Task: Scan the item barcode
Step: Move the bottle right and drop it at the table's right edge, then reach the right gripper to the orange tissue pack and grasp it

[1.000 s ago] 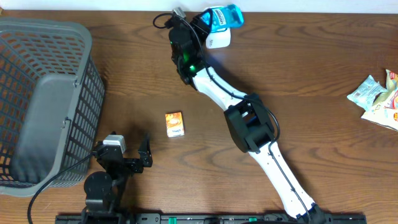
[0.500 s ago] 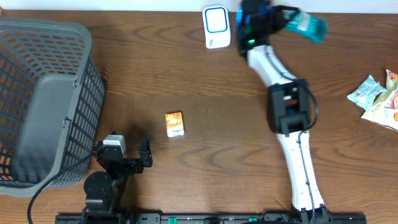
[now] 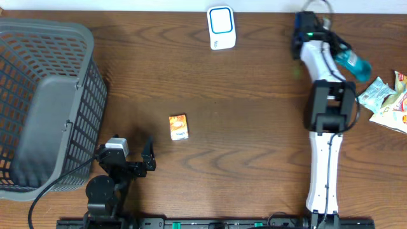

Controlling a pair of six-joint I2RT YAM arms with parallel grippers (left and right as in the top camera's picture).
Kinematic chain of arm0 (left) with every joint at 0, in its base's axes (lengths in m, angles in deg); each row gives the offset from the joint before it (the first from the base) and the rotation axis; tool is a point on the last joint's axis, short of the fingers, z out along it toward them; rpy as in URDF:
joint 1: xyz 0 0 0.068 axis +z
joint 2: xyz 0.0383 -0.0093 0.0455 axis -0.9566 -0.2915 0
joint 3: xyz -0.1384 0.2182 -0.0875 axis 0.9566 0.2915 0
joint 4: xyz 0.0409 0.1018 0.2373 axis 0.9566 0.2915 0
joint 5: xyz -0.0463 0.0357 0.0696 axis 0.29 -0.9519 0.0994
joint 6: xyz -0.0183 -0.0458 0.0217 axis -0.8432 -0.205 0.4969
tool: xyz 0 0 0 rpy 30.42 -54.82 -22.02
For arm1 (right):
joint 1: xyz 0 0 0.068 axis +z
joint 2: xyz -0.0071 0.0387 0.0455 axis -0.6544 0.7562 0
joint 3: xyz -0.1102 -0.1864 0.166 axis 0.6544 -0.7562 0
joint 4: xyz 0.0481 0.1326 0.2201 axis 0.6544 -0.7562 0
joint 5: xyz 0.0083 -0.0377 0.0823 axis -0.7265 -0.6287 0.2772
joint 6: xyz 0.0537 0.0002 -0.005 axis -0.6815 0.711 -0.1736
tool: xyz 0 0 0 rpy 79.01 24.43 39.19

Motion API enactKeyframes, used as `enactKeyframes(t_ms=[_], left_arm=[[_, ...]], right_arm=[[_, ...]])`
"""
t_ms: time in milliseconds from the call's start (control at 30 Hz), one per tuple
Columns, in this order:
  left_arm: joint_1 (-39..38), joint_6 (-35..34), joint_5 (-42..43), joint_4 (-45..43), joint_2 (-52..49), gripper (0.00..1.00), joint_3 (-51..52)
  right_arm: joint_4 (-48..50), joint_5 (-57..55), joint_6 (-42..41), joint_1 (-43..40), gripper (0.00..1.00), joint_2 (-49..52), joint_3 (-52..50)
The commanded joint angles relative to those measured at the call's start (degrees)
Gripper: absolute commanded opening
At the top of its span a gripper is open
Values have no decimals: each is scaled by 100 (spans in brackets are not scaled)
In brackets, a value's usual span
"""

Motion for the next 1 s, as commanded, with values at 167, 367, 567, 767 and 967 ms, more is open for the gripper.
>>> enactKeyframes(t_ms=[167,367,567,767,967], left_arm=[[9,96,74,177,11,98,83],[9,96,76,177,11,98,83],[9,96,74,177,11,98,83],[9,96,74,177,11,98,83],[9,96,74,177,11,98,83]], right_arm=[[-940,1196,-1491,-1064,35,-365,103],[-1137,2723,-1493,-1241,99,-820,105],[-1222,5521,-1888,-1051,99,-2072,105],[-1512,10019,-2151,-796,99,-3488,105],[-2190,10994,-2151,-212,99,-4028,103]])
